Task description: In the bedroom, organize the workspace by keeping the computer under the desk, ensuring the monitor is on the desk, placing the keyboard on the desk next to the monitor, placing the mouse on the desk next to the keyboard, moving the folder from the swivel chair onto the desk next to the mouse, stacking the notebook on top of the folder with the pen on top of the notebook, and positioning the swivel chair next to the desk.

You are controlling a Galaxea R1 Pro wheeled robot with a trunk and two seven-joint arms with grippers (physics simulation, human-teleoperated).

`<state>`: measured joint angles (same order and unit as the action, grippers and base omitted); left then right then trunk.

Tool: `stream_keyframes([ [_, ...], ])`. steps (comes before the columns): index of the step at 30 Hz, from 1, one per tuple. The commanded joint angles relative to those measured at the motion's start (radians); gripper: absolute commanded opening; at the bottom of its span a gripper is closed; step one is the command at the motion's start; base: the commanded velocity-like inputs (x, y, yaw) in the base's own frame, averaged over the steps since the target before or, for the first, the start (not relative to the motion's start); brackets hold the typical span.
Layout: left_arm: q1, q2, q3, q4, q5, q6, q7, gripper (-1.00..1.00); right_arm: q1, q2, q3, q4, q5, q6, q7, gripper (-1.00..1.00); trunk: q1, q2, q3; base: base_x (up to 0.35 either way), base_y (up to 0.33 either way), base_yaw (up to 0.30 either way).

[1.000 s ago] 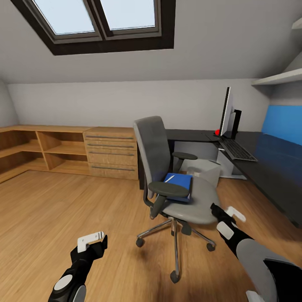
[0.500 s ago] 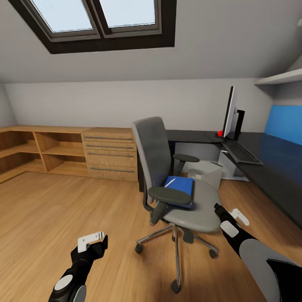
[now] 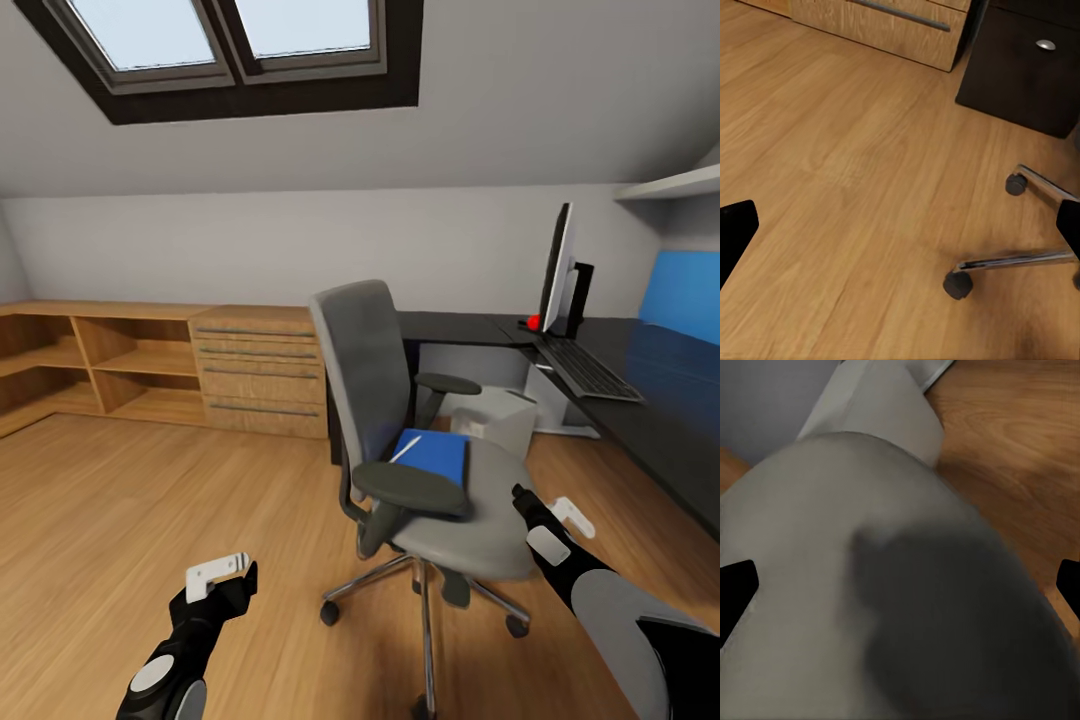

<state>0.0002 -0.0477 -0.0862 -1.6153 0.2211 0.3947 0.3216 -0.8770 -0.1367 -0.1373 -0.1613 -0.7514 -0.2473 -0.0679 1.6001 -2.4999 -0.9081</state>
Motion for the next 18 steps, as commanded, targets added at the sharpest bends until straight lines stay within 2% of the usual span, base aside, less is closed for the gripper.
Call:
stream_keyframes([
  [1,0.0,0.0,-0.001,-0.002,0.01,0.003,0.008,1.0,0.0,0.0,-0.004,-0.001,0.0,-0.001,-0.001,1.0,0.0,0.0,-0.001,0.271,0.0,0.0],
  [6,0.0,0.0,-0.005,-0.002,0.01,0.004,0.008,1.0,0.0,-0.005,-0.004,-0.013,-0.001,0.0,-0.001,1.0,0.0,0.0,-0.001,0.161,0.0,0.0],
  [15,0.0,-0.002,-0.008,-0.002,0.01,0.003,0.008,1.0,0.0,-0.024,-0.007,-0.011,-0.004,0.005,-0.002,1.0,0.0,0.0,-0.001,0.022,0.0,0.0],
  [18,0.0,-0.007,-0.009,-0.002,0.01,0.003,0.008,1.0,0.0,-0.044,-0.018,-0.009,-0.037,0.041,-0.003,1.0,0.0,0.0,-0.001,0.001,0.0,0.0],
])
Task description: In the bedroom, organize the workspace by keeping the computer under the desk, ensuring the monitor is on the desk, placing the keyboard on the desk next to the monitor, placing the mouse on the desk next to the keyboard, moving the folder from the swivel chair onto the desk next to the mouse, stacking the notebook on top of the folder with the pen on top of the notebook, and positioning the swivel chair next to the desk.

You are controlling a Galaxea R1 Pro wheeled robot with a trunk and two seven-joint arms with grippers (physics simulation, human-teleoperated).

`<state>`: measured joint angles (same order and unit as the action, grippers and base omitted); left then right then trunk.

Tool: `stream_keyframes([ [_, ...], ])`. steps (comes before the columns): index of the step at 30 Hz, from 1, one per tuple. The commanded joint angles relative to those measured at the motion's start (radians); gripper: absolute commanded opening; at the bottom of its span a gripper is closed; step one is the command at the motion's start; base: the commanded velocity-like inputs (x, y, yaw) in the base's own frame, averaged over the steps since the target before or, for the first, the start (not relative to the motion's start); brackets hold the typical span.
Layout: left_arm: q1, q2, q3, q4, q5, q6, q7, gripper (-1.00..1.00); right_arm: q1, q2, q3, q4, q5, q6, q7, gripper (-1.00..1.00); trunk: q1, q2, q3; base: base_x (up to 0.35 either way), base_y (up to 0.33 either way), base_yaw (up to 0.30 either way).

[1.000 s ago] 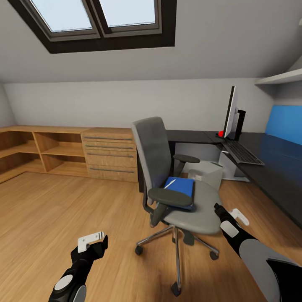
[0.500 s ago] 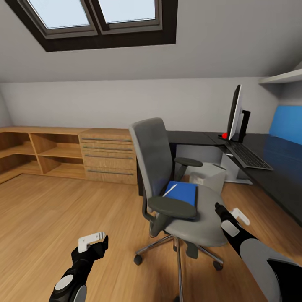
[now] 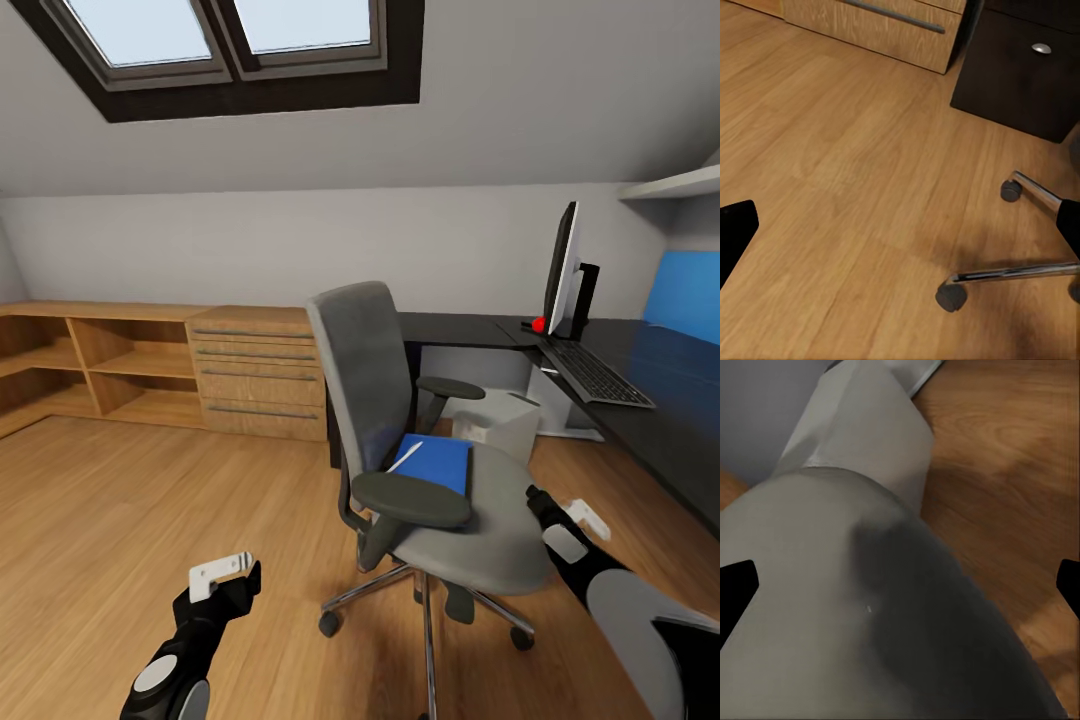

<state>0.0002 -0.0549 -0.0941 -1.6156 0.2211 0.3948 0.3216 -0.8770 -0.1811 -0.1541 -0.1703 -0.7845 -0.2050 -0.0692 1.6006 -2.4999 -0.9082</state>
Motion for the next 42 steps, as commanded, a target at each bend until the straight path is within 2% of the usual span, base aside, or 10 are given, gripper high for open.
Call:
stream_keyframes([
  [1,0.0,0.0,-0.001,-0.002,0.01,0.003,0.008,1.0,0.0,-0.003,-0.002,0.0,-0.014,0.008,-0.001,1.0,0.0,0.0,-0.001,0.0,0.0,0.0],
  [4,0.0,-0.001,-0.002,-0.002,0.013,0.003,0.008,1.0,0.0,-0.02,-0.005,-0.001,-0.059,0.055,-0.001,1.0,0.0,0.0,-0.001,0.0,0.0,0.0],
  [7,0.0,-0.002,-0.002,-0.003,0.016,0.003,0.008,1.0,0.0,-0.034,-0.006,-0.001,-0.079,0.08,0.0,1.0,0.0,0.0,-0.001,0.0,0.0,0.0],
  [12,0.0,-0.003,-0.002,-0.003,0.018,0.003,0.008,1.0,0.0,-0.043,-0.007,-0.002,-0.09,0.1,-0.001,1.0,0.0,-0.001,-0.005,0.0,0.0,0.0],
  [23,0.0,-0.011,-0.002,-0.003,0.018,0.003,0.008,1.0,0.0,-0.043,-0.008,-0.006,-0.094,0.156,0.0,1.0,0.005,-0.003,-0.047,0.0,0.0,0.0],
  [31,0.0,-0.011,0.0,-0.003,0.018,0.003,0.008,1.0,0.0,-0.04,-0.009,-0.007,-0.095,0.16,0.0,1.0,0.005,-0.003,-0.047,0.0,0.0,0.041],
  [42,0.0,-0.01,-0.001,-0.001,0.018,0.003,0.007,1.0,0.0,-0.04,-0.008,-0.007,-0.095,0.159,0.001,1.0,0.005,-0.003,-0.047,0.0,0.0,0.193],
])
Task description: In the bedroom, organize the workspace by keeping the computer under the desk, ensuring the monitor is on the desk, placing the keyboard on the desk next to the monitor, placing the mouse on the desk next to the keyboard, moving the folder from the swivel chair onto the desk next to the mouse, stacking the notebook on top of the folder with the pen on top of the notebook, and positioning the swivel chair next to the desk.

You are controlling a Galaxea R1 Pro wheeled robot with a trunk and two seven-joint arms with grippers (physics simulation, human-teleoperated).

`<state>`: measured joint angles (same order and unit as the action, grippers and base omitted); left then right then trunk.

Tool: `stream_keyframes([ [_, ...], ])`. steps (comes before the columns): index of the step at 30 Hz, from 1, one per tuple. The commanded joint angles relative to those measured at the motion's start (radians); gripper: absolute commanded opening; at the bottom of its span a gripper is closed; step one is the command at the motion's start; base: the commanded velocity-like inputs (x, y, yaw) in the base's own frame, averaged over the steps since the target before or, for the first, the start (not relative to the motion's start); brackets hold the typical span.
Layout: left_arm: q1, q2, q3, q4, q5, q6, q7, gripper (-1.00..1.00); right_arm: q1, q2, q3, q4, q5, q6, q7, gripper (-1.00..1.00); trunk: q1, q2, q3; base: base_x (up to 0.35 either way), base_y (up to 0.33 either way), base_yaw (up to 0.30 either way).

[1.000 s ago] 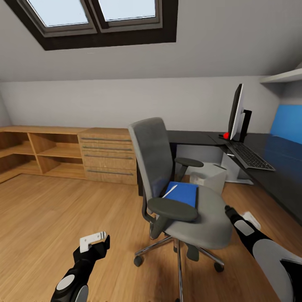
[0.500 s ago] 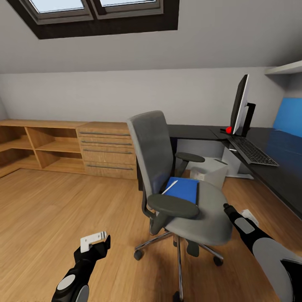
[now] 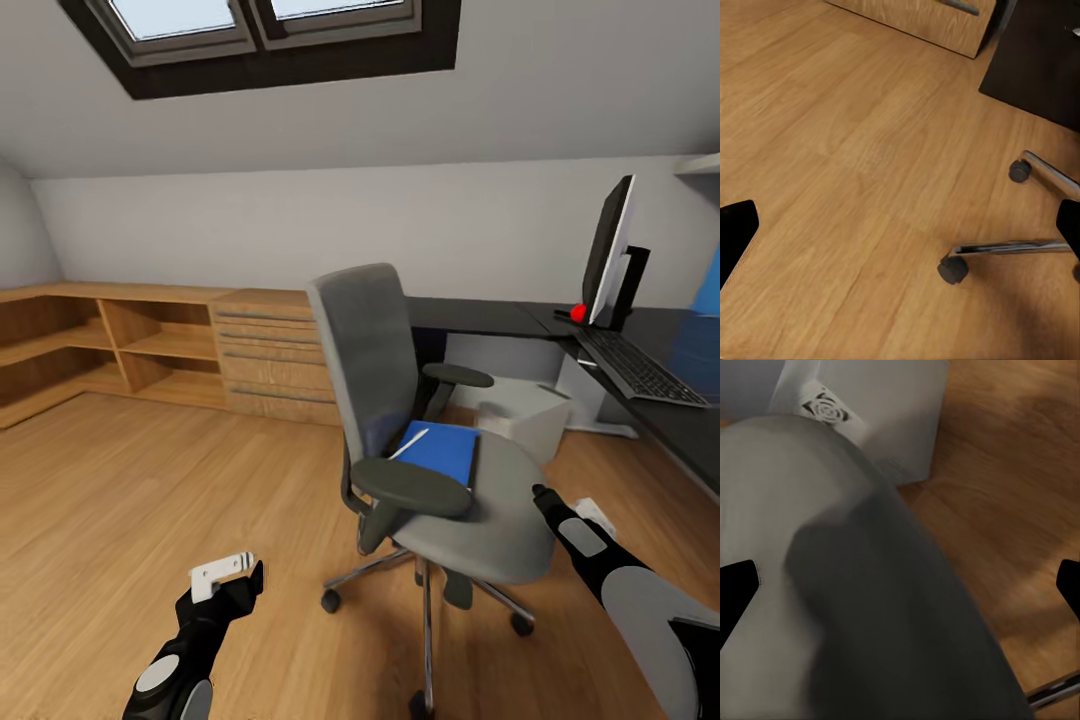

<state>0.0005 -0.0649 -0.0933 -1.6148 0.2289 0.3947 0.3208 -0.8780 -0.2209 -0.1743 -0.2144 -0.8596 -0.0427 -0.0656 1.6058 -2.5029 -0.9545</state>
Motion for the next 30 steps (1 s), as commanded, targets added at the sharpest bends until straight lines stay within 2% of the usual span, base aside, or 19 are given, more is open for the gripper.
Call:
stream_keyframes([
  [1,0.0,0.0,-0.002,-0.001,0.01,0.003,0.008,1.0,0.001,0.0,0.012,0.037,-0.019,-0.003,-0.002,1.0,0.0,0.0,-0.001,0.022,0.0,0.214],
  [8,0.0,0.0,-0.002,0.004,0.009,0.003,0.006,1.0,0.001,0.0,0.013,0.036,-0.019,-0.003,-0.002,1.0,0.0,0.0,-0.001,0.181,0.0,0.215],
  [22,0.0,-0.001,-0.004,0.006,0.009,0.004,0.006,1.0,0.001,0.0,0.013,0.033,-0.018,-0.003,-0.002,1.0,0.0,0.0,-0.001,0.008,0.0,0.218],
  [23,0.0,-0.001,-0.007,0.007,0.009,0.004,0.006,1.0,0.001,0.0,0.013,0.03,-0.018,-0.003,-0.002,1.0,0.0,0.0,-0.001,0.0,0.0,0.255],
  [26,0.0,0.0,-0.053,0.01,0.009,0.004,0.007,1.0,0.001,0.001,0.017,0.022,-0.018,-0.003,0.003,1.0,0.0,0.0,-0.001,0.0,0.0,0.266],
  [30,0.0,0.0,-0.058,0.017,0.008,0.003,0.007,1.0,0.001,0.001,0.018,0.022,-0.017,-0.002,0.045,1.0,0.0,0.0,-0.001,0.0,0.0,0.27],
])
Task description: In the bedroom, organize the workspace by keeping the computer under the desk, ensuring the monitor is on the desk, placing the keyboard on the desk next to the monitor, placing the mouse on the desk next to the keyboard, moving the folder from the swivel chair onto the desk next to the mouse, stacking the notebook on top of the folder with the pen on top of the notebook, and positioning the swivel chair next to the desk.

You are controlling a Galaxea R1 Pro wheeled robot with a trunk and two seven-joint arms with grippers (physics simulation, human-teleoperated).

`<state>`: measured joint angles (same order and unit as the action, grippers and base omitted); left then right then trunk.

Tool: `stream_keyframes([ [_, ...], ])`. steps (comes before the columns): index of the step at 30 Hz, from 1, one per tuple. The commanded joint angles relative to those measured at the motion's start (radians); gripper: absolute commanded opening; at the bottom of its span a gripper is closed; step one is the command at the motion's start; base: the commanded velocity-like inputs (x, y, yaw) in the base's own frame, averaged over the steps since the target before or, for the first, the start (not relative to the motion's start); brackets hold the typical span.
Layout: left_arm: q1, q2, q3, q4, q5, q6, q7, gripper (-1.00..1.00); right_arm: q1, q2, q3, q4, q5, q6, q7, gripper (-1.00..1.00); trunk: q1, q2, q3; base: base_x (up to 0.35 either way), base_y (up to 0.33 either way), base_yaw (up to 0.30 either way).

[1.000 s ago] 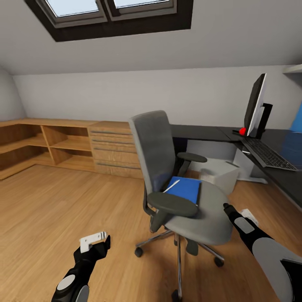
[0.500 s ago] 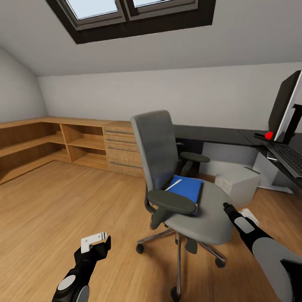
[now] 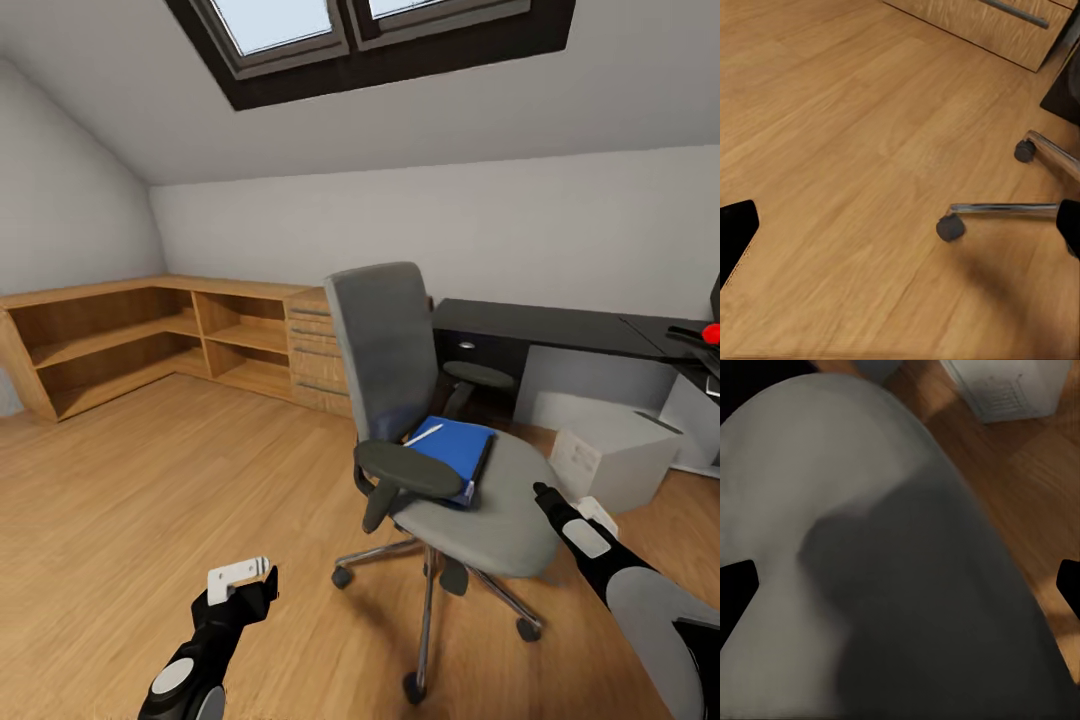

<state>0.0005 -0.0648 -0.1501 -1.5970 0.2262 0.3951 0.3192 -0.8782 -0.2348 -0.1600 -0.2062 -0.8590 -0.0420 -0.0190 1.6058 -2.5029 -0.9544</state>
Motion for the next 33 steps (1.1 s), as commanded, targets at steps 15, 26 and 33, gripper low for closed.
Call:
stream_keyframes([
  [15,0.0,-0.001,-0.003,0.002,0.01,0.004,0.009,1.0,0.001,0.017,0.004,0.016,-0.015,-0.002,0.011,1.0,-0.004,0.002,0.038,0.0,0.0,0.27],
  [26,0.0,0.0,-0.016,0.003,0.01,0.002,0.009,1.0,0.001,0.019,0.004,0.016,-0.015,-0.001,0.011,1.0,-0.004,0.002,0.038,0.075,0.0,0.226],
  [33,0.0,0.0,-0.02,0.003,0.009,0.002,0.009,1.0,0.001,0.02,0.005,0.016,-0.014,-0.004,0.013,1.0,-0.004,0.002,0.038,0.221,0.0,0.011],
])
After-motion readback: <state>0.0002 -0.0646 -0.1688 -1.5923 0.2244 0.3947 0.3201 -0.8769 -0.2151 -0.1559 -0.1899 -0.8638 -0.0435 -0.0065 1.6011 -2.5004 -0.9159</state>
